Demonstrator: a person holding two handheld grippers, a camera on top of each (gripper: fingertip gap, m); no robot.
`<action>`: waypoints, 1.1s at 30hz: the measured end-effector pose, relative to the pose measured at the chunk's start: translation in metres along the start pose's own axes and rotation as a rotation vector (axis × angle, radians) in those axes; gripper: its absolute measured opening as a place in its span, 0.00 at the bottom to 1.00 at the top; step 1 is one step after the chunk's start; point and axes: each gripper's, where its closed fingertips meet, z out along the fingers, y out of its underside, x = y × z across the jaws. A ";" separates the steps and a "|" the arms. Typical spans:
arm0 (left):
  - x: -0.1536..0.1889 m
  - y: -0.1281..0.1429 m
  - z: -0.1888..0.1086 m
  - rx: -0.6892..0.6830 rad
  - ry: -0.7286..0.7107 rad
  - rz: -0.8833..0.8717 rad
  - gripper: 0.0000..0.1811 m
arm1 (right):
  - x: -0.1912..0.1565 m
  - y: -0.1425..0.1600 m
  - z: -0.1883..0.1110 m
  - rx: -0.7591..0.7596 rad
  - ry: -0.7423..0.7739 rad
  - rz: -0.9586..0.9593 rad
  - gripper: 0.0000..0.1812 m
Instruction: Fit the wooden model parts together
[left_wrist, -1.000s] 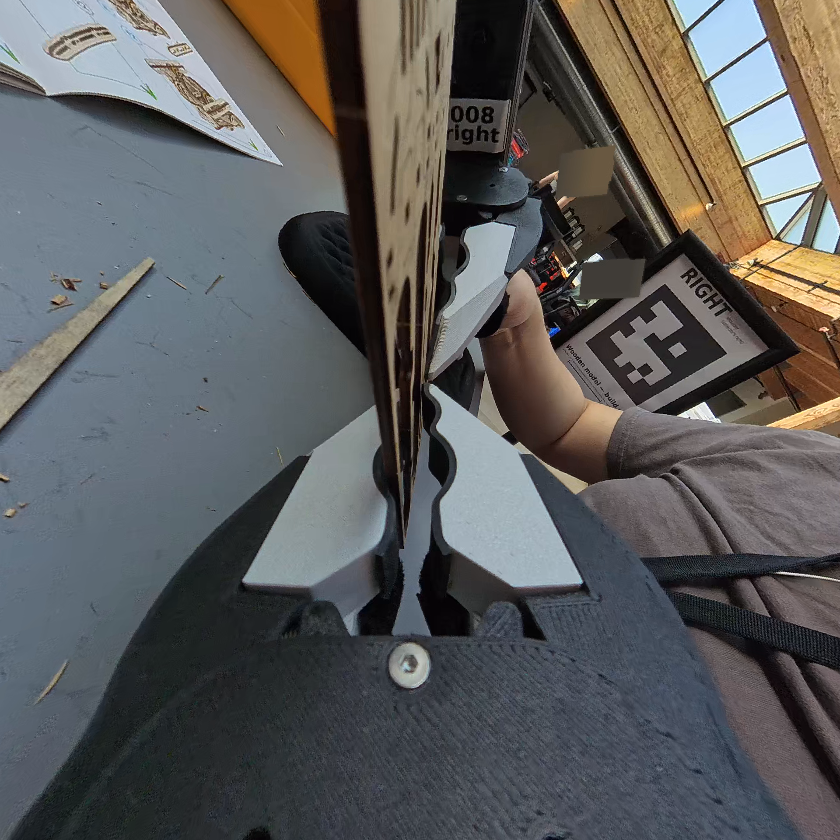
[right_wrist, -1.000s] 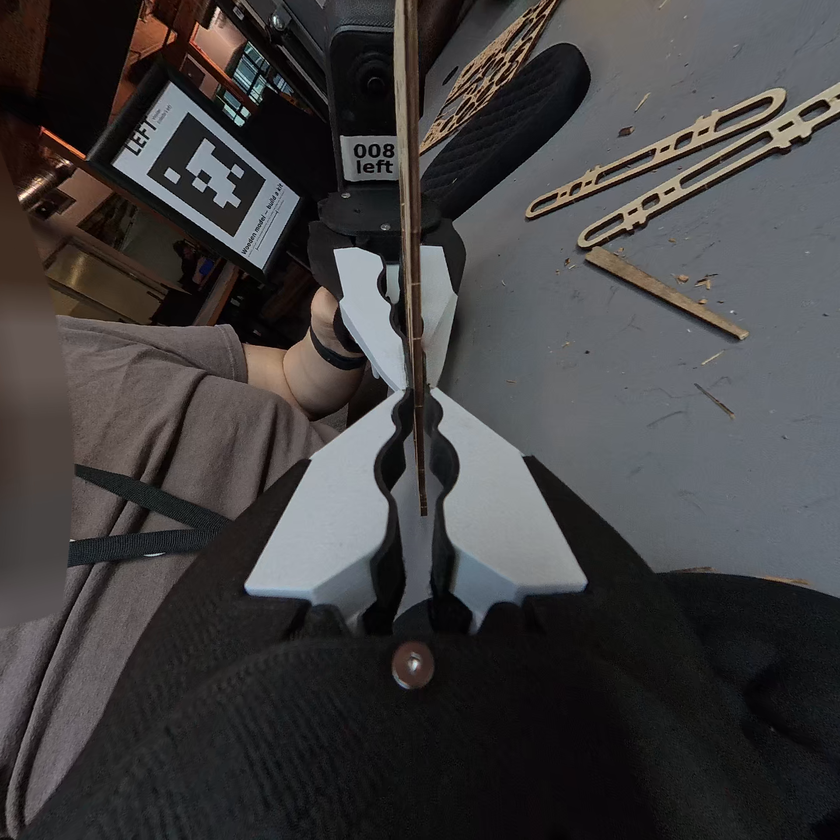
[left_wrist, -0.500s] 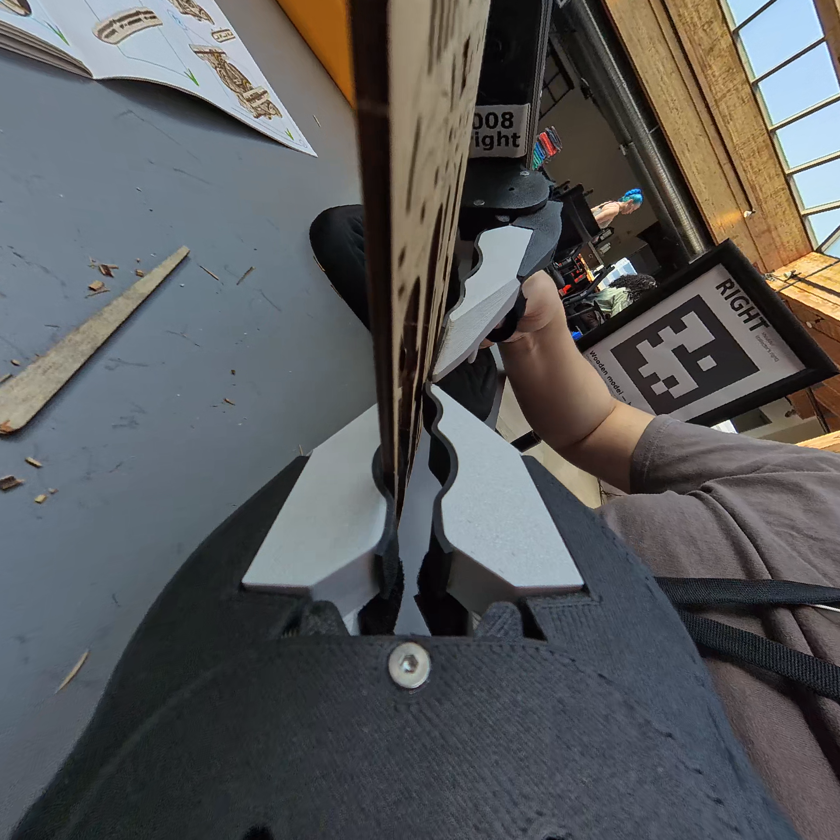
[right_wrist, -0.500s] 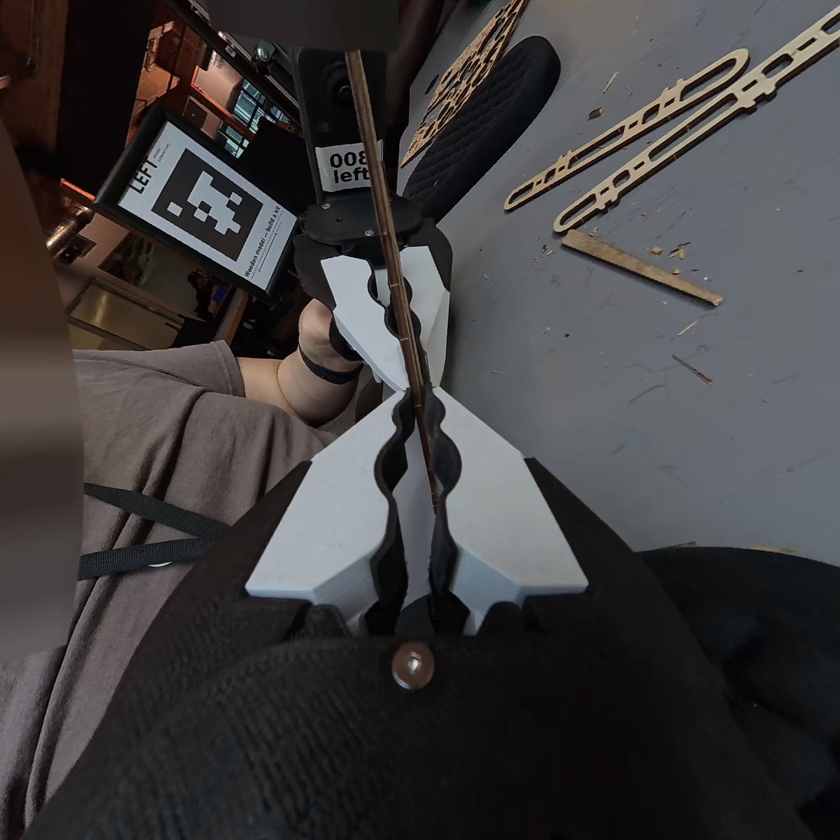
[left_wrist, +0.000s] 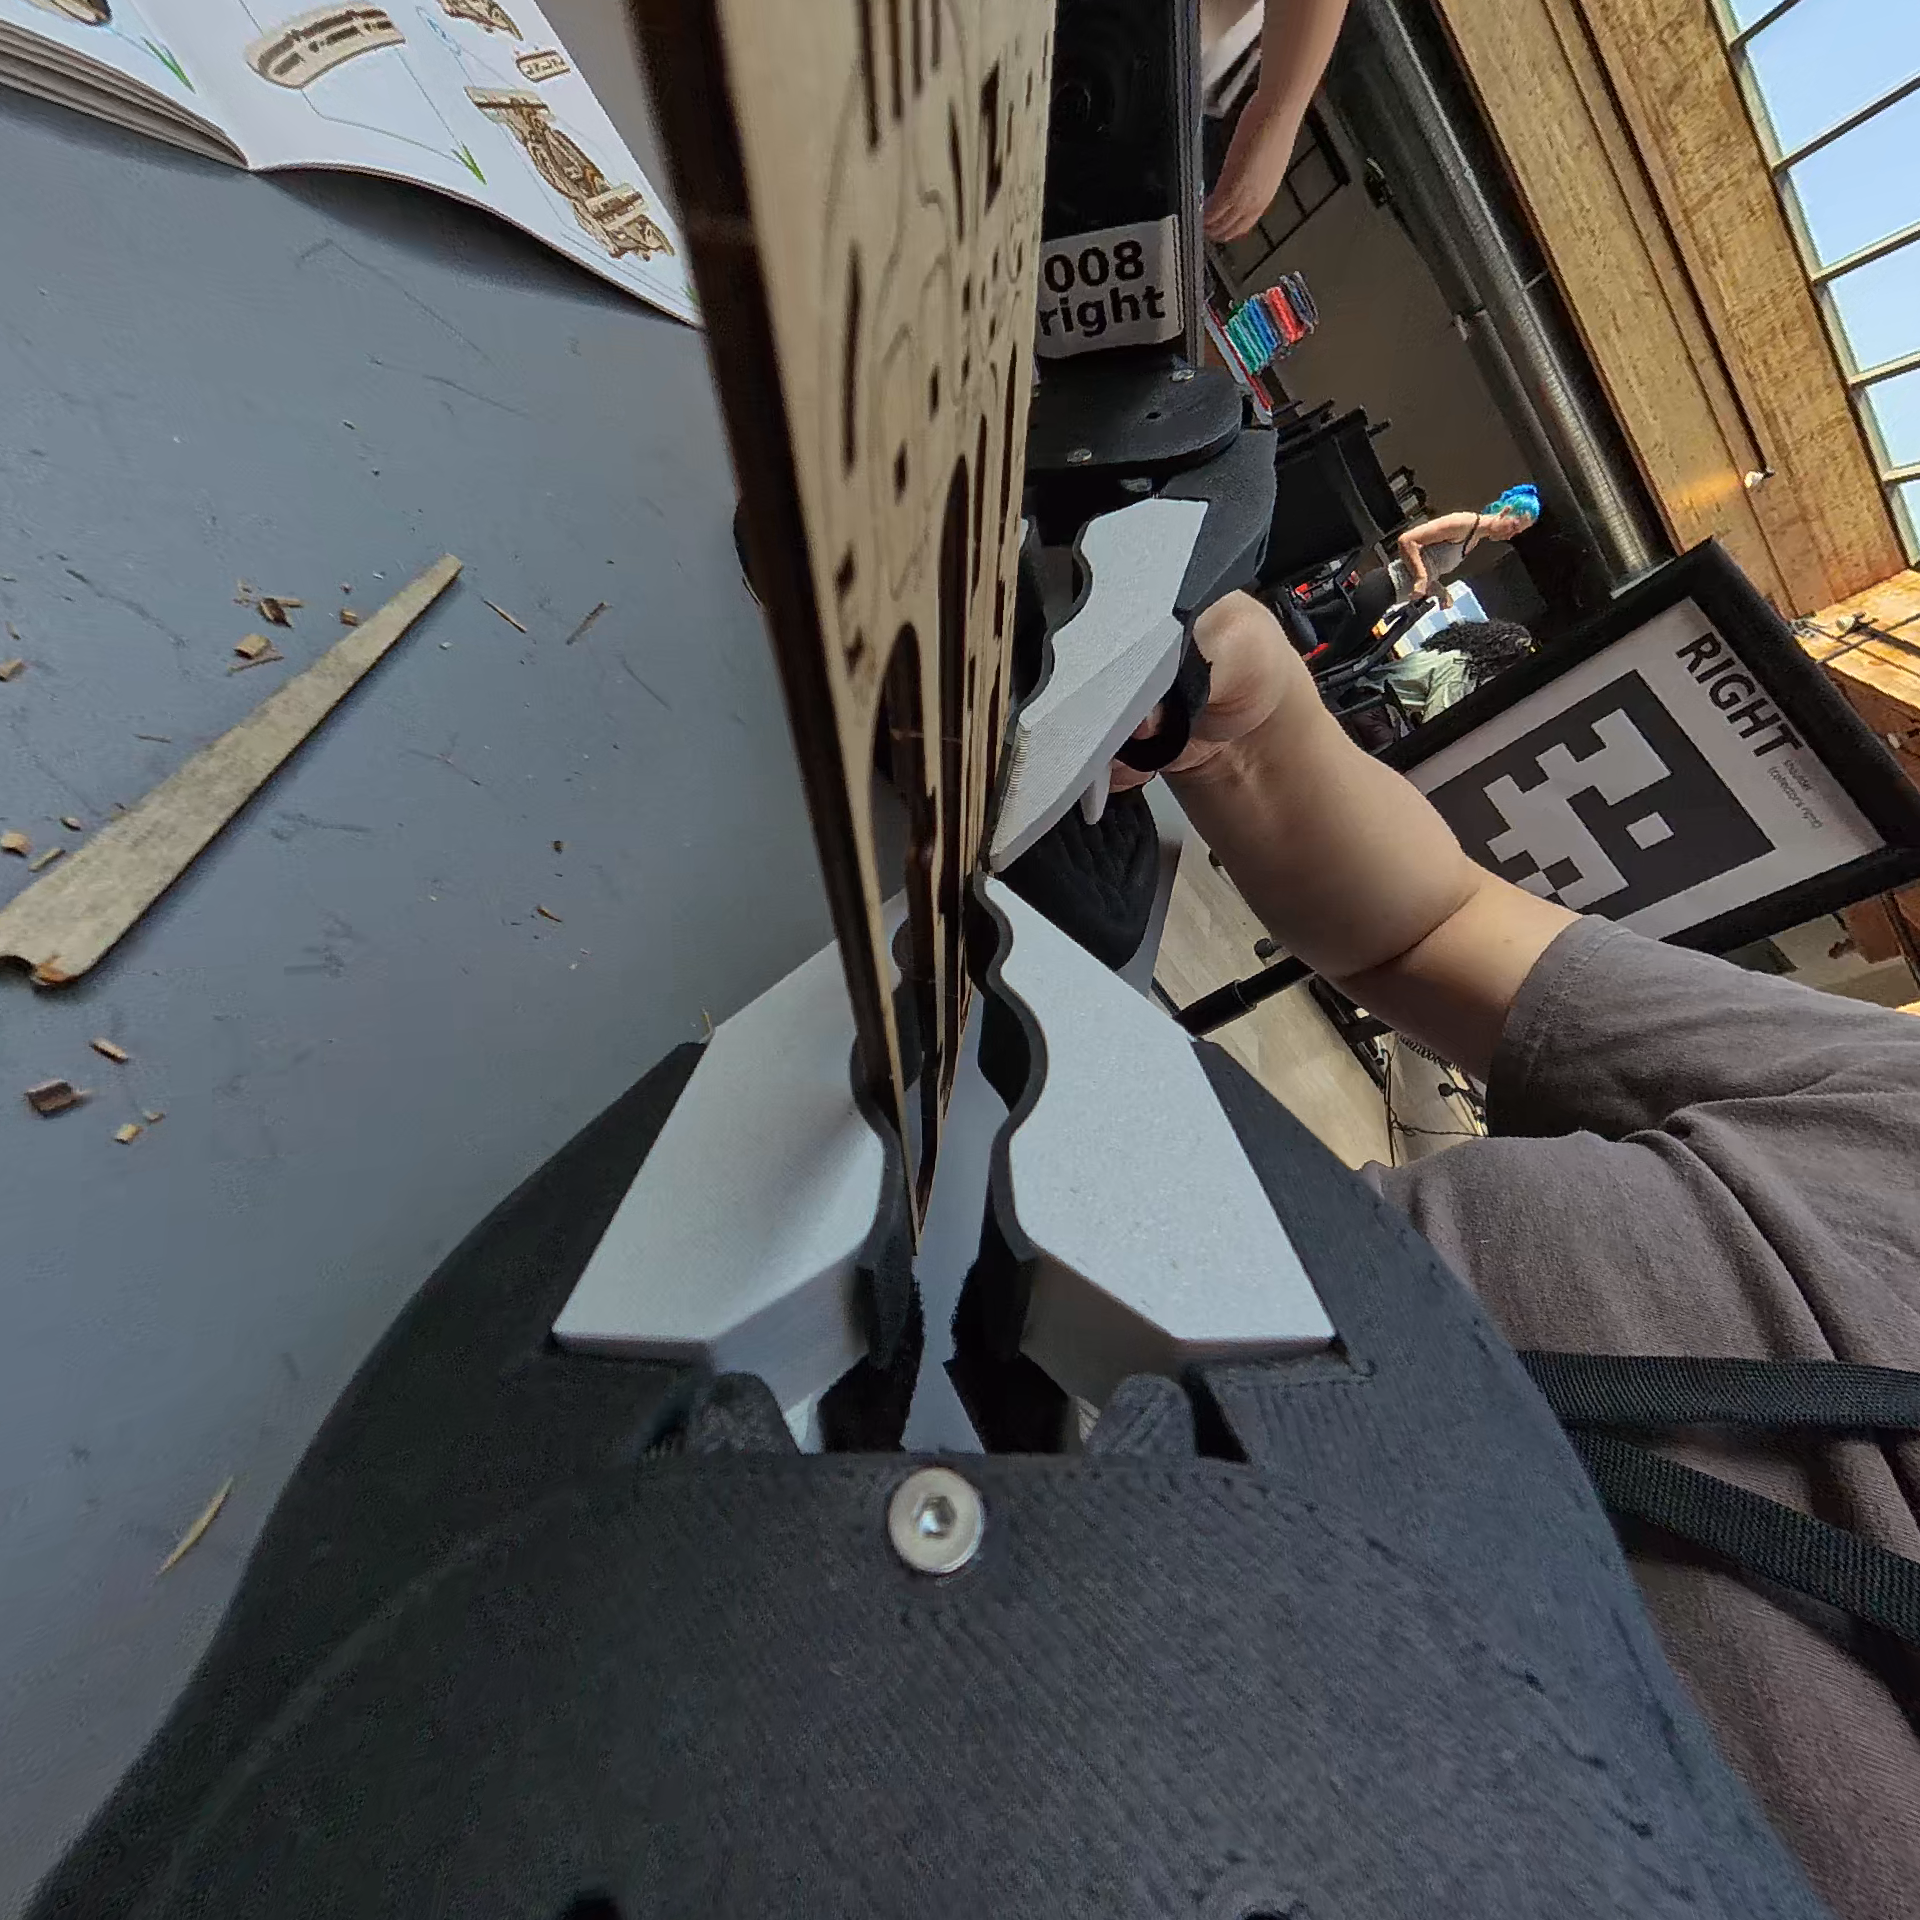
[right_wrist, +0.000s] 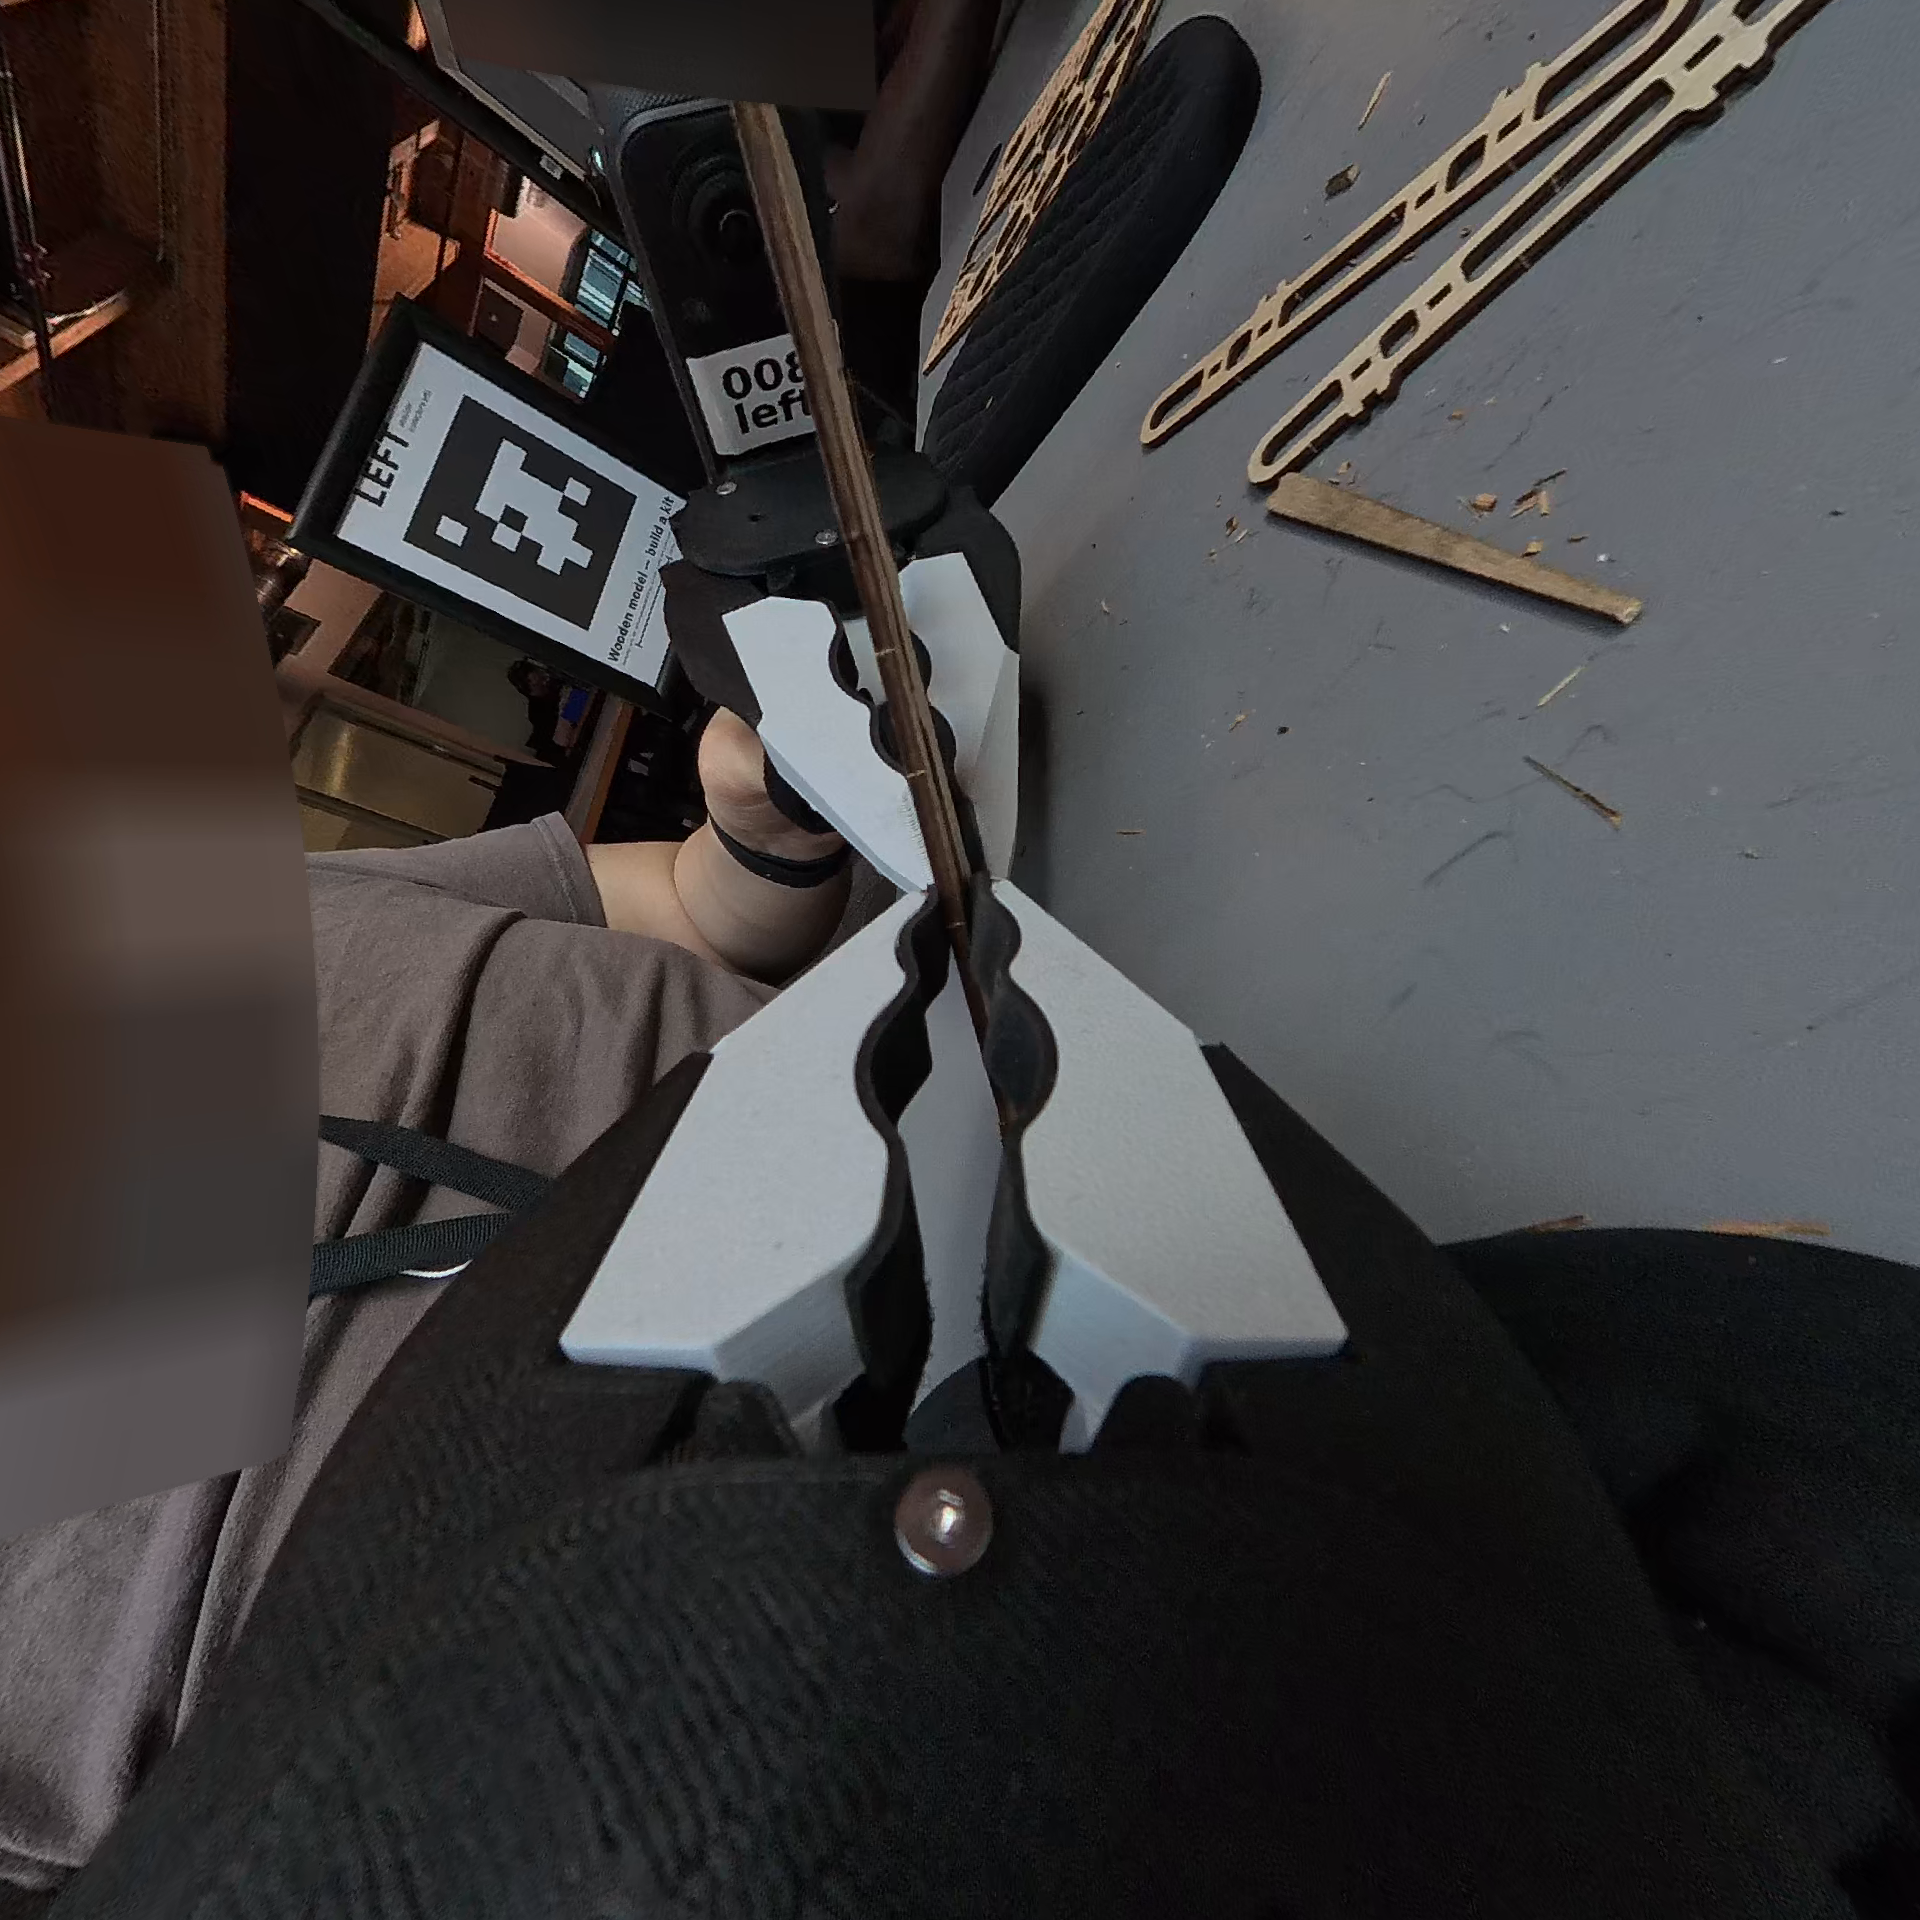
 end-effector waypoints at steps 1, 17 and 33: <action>0.000 0.000 0.000 -0.001 0.003 0.000 0.01 | 0.000 0.000 0.000 0.004 -0.002 0.004 0.01; 0.016 -0.012 -0.013 0.105 0.100 0.042 0.00 | -0.010 0.014 0.005 -0.101 0.027 -0.144 0.00; 0.029 -0.001 -0.009 0.047 0.173 0.052 0.00 | -0.025 0.005 0.001 -0.002 -0.080 -0.104 0.00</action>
